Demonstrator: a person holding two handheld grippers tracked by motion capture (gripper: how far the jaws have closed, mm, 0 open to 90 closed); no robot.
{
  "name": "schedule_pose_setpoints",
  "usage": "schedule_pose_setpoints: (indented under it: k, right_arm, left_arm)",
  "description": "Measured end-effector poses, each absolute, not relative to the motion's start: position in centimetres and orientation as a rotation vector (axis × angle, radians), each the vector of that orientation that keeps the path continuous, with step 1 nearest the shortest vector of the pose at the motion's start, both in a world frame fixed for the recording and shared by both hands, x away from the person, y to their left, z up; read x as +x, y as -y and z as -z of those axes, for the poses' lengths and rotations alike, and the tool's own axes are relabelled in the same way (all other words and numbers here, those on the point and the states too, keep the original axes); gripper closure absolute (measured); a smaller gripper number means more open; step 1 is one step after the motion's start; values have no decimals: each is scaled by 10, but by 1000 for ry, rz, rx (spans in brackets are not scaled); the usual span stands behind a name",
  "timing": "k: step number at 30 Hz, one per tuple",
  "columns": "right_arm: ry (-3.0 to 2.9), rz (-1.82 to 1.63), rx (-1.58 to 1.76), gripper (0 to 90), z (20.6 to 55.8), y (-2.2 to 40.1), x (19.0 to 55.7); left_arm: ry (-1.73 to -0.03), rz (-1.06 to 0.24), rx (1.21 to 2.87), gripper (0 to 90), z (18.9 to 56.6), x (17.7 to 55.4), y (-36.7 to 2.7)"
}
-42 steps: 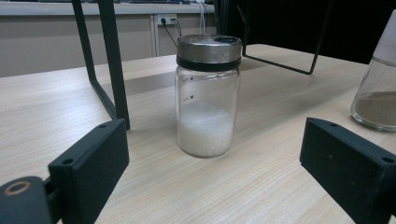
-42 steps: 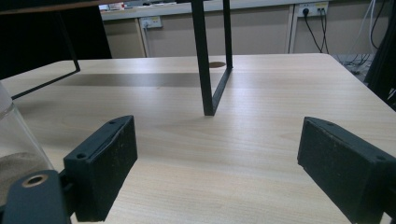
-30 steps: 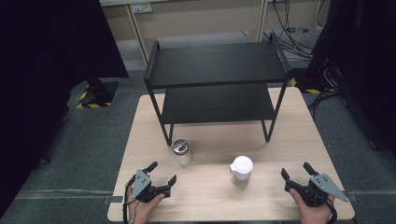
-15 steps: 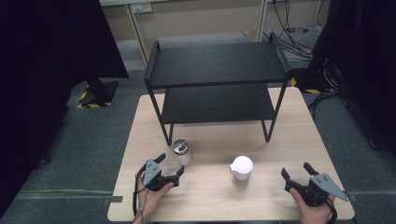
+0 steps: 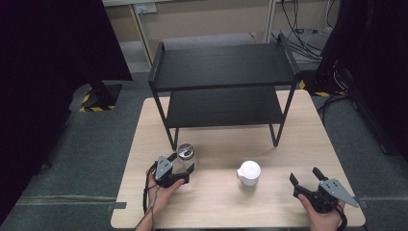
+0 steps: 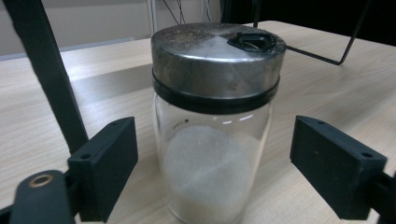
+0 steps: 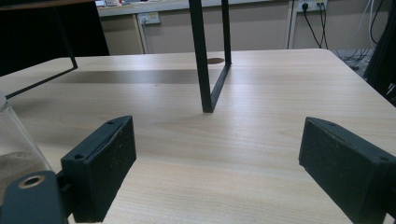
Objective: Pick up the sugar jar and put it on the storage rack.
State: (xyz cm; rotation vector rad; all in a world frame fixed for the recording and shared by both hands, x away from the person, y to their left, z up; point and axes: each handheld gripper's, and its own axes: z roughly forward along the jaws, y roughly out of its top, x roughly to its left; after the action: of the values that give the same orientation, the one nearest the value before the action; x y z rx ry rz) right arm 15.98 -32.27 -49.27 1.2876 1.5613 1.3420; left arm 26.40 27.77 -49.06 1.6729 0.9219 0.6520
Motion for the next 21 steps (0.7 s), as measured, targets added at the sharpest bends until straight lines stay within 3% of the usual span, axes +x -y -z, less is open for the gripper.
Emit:
schedule_pose_setpoints:
  k: [12, 21]
  right_arm:
    - [-1562, -1343, 1290, 110, 493, 323, 160]
    - [-1562, -1345, 1292, 108, 492, 323, 160]
  left_arm:
    - [-971, -662, 1685, 299, 486, 270, -265]
    - [-971, -669, 1685, 303, 486, 269, -264]
